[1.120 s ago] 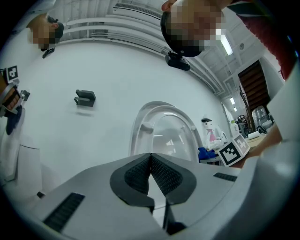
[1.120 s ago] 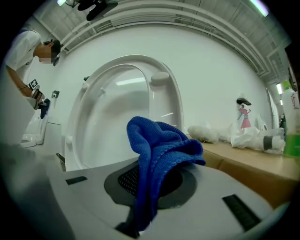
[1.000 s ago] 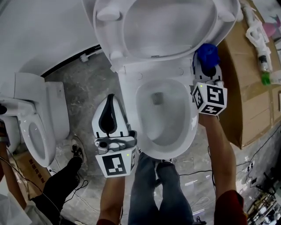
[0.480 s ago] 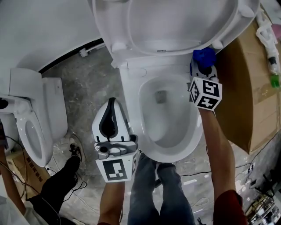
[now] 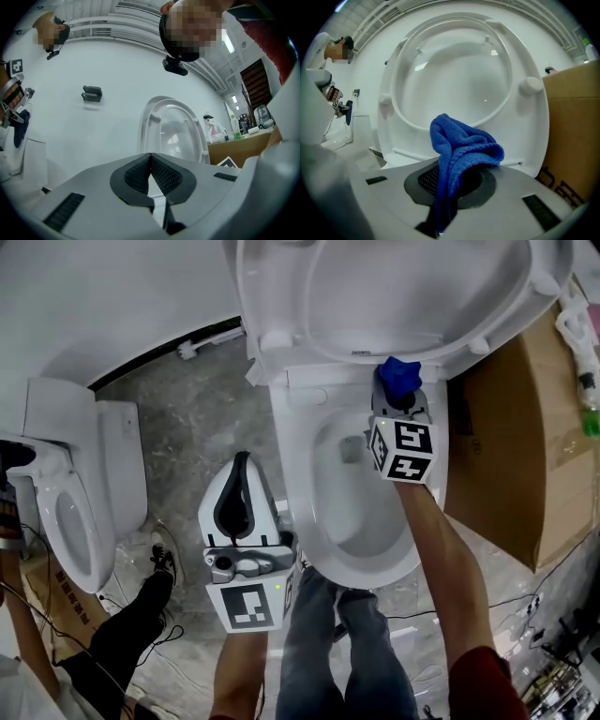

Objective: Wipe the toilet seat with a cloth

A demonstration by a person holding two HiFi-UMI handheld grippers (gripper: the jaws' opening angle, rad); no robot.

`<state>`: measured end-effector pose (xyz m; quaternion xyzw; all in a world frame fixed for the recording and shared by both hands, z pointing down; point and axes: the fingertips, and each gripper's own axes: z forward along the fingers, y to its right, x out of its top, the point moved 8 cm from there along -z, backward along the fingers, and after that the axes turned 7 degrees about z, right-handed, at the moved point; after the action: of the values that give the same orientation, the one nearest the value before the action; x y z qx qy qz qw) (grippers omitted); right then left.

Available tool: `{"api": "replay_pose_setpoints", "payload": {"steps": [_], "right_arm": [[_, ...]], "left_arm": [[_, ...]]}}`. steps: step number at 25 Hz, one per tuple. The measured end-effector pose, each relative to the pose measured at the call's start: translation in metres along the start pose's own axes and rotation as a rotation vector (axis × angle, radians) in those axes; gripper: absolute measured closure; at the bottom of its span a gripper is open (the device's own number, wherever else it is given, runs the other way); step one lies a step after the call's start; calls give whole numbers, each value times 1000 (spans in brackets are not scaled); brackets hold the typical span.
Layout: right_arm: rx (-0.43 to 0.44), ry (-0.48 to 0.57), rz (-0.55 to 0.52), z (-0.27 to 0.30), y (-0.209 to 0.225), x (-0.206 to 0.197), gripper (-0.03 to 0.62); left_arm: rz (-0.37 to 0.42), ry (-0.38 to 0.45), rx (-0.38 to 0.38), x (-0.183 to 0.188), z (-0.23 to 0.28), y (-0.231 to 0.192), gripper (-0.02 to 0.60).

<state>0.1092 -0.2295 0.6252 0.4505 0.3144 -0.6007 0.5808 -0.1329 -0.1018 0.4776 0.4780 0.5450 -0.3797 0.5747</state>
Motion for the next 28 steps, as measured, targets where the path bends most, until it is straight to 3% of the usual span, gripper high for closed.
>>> {"api": "replay_pose_setpoints", "payload": {"steps": [4, 9, 15, 22, 28], "right_arm": [[64, -22, -29, 4, -26, -1, 540], [85, -41, -26, 0, -28, 2, 540], [151, -9, 25, -49, -40, 32, 540], [213, 209, 40, -128, -57, 142, 540], [243, 315, 34, -208, -65, 238, 540]], "left_arm": [[4, 8, 0, 6, -1, -3, 566], [7, 6, 4, 14, -1, -4, 565], [-10, -4, 1, 43, 4, 0, 565], [-15, 46, -1, 102, 16, 9, 565], [-43, 21, -38, 163, 21, 24, 565]]}}
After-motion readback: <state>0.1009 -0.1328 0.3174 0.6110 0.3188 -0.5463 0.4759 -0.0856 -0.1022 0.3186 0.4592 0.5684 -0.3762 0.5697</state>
